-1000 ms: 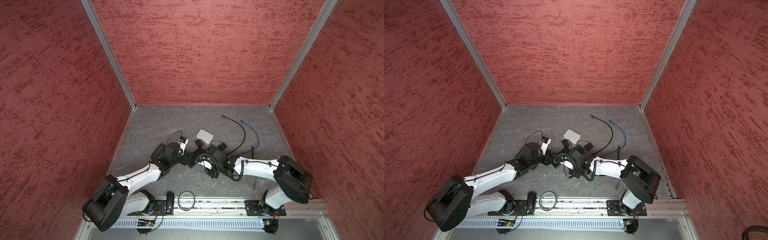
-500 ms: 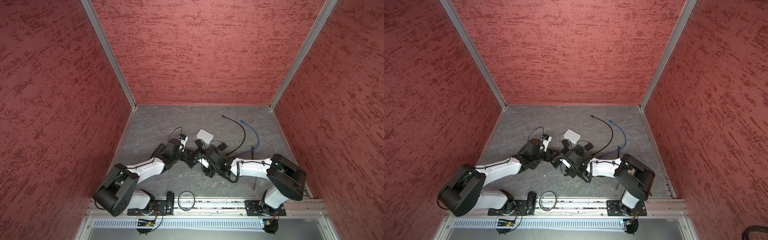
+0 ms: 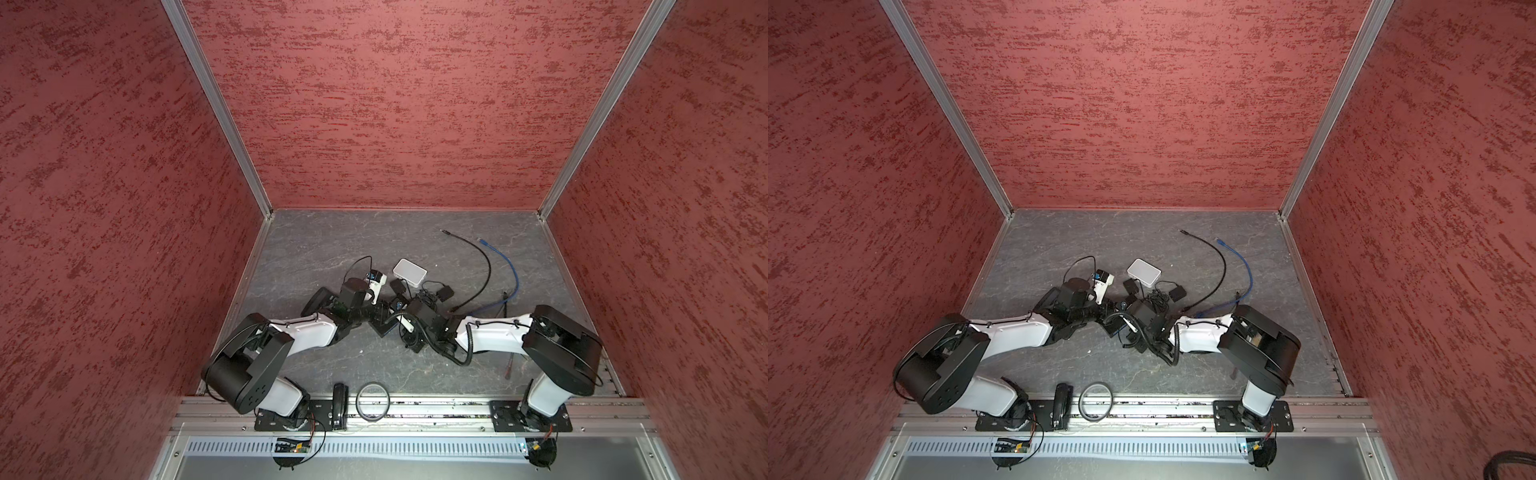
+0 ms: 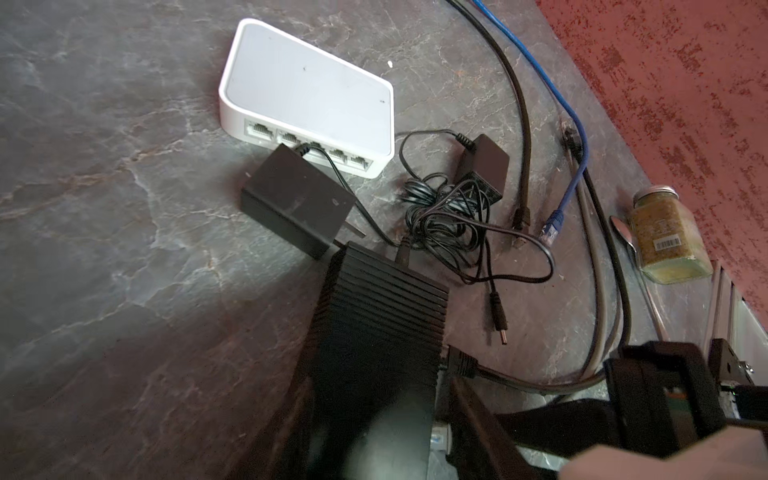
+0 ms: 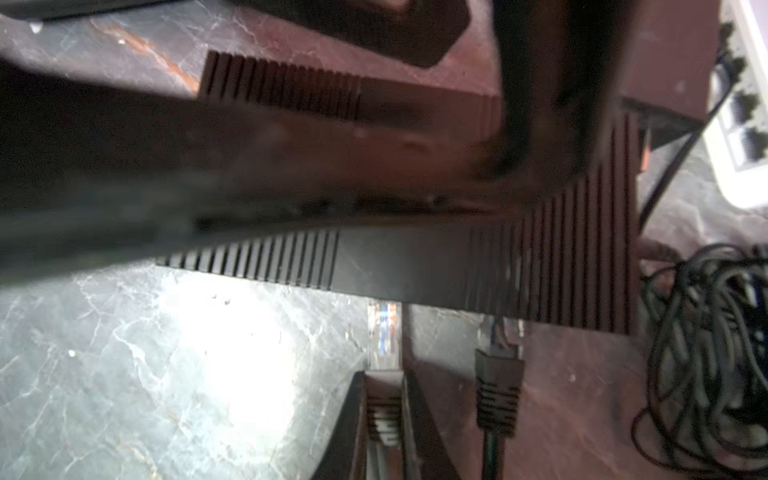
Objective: Insert the plug into the switch port
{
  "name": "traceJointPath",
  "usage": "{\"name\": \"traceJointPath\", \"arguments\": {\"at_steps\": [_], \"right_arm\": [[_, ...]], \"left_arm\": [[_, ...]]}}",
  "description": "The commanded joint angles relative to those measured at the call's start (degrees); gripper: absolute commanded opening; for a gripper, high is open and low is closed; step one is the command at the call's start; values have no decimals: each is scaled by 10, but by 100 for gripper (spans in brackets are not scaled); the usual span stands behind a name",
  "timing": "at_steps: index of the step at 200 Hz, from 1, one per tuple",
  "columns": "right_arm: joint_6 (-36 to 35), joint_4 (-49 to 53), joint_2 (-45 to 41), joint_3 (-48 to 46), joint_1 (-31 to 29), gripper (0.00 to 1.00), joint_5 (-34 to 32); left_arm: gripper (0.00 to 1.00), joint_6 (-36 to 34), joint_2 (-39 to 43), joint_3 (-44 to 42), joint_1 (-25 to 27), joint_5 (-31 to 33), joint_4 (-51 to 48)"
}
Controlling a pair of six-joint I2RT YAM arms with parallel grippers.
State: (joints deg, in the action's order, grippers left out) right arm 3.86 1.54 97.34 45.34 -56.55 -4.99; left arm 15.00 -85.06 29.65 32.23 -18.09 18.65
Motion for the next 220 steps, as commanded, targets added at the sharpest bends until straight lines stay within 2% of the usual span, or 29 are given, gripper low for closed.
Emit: {"name": "traceJointPath", "arguments": {"at_steps": [1, 149, 192, 220], "right_arm": [[16, -27, 4, 12, -4, 5, -15], [17, -85, -32, -11, -4, 5, 55], [28, -103, -50, -31, -4, 5, 23], [31, -103, -51, -37, -4, 5, 20]], "left_arm": [[53, 7, -21, 7, 13, -17, 26], [50, 20, -56, 1, 43, 18, 11], [47, 24, -23, -14, 25, 34, 4], [47, 1, 1, -12, 14, 52, -45]]}}
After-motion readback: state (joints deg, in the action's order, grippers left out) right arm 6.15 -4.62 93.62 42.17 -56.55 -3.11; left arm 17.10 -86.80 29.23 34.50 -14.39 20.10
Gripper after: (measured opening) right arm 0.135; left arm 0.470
